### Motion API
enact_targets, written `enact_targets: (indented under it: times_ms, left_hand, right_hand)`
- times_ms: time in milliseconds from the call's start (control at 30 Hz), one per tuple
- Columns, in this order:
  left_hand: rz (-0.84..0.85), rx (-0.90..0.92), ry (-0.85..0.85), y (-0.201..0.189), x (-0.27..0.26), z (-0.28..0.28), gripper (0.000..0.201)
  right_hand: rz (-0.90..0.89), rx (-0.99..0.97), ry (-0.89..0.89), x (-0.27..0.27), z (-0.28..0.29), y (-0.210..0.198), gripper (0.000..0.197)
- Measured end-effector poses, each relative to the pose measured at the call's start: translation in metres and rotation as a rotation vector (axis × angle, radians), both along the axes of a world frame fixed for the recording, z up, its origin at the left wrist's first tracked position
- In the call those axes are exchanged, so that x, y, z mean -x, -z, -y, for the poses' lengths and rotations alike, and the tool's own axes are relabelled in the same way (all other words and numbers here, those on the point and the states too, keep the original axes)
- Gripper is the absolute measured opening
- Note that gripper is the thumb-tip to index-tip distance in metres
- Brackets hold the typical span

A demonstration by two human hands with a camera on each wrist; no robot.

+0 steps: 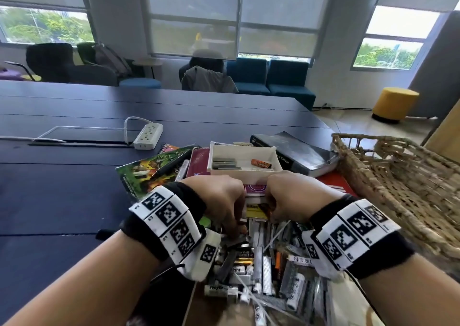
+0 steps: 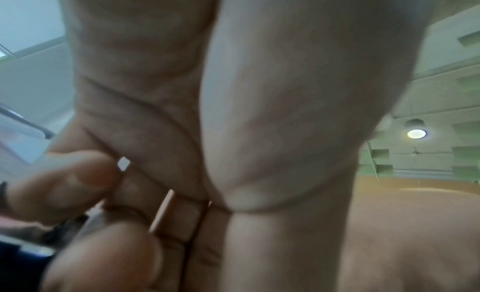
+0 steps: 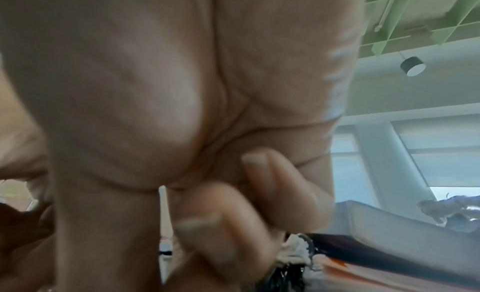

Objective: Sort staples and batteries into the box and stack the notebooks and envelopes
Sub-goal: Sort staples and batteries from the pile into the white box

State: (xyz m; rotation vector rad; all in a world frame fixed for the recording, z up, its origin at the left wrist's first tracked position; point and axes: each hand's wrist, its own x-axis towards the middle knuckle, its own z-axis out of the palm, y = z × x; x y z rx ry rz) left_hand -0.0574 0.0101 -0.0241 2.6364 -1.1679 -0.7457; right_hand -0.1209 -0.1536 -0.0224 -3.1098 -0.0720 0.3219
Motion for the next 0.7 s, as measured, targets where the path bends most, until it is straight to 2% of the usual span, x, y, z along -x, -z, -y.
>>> enact_targets:
  times_ms: [100,167,267,467,567,633,700]
  left_hand:
    - [0.026,-0.063,0.024,-0.001,0.001,0.002,0.023]
    - [0.044,-0.066,0.030,0.000,0.000,0.001,0.021]
    - [-0.010,0.005,0.018,0.000,-0.003,-0.004,0.019]
    - [-0.284,0.326,0.023,-0.006,-0.018,-0.014,0.020]
    - [-0.364,0.522,-0.017,-0.008,-0.028,-0.016,0.011]
    - [-0.410,0.651,-0.080,-0.006,-0.032,-0.017,0.008]
    - [-0.415,0.764,-0.139,-0.004,-0.036,-0.016,0.017]
  right_hand:
    - [-0.032,0.017,0.019,-0.002,-0.001,0.000,0.041]
    - [-0.055,-0.024,0.028,-0.001,-0.001,-0.002,0.026]
    - [-0.081,-0.209,0.055,0.003,0.008,-0.008,0.013]
    - [0.148,-0.594,0.065,-0.008,0.033,-0.025,0.009]
    - [0.287,-0.821,0.077,-0.017,0.041,-0.029,0.013]
    - [0.374,-0.894,0.086,-0.024,0.044,-0.027,0.012]
    - [0.440,-0.945,0.091,-0.032,0.047,-0.022,0.007]
